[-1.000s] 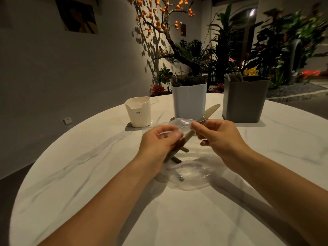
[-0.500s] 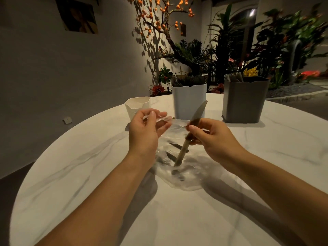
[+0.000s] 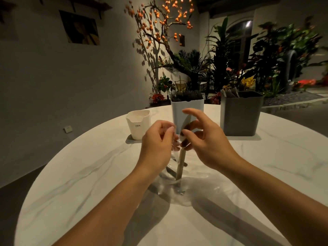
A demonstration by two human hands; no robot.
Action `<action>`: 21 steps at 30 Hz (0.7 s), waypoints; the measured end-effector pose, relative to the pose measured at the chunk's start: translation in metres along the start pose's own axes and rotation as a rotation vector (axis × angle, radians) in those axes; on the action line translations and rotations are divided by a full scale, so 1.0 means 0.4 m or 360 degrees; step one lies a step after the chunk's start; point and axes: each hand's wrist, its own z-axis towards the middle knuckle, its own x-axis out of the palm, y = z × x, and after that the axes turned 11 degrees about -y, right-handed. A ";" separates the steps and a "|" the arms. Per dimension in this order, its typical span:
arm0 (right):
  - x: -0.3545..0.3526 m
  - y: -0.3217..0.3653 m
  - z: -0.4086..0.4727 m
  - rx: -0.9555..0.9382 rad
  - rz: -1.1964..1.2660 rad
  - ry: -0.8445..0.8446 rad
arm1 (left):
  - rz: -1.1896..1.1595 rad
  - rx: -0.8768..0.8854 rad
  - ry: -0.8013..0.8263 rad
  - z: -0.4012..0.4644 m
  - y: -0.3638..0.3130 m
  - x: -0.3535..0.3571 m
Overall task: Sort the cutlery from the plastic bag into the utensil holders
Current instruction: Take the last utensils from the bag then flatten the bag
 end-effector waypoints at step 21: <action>-0.211 0.101 0.234 -0.0352 -0.0107 -0.0317 | -0.0144 0.0018 0.0503 0.168 -0.236 0.154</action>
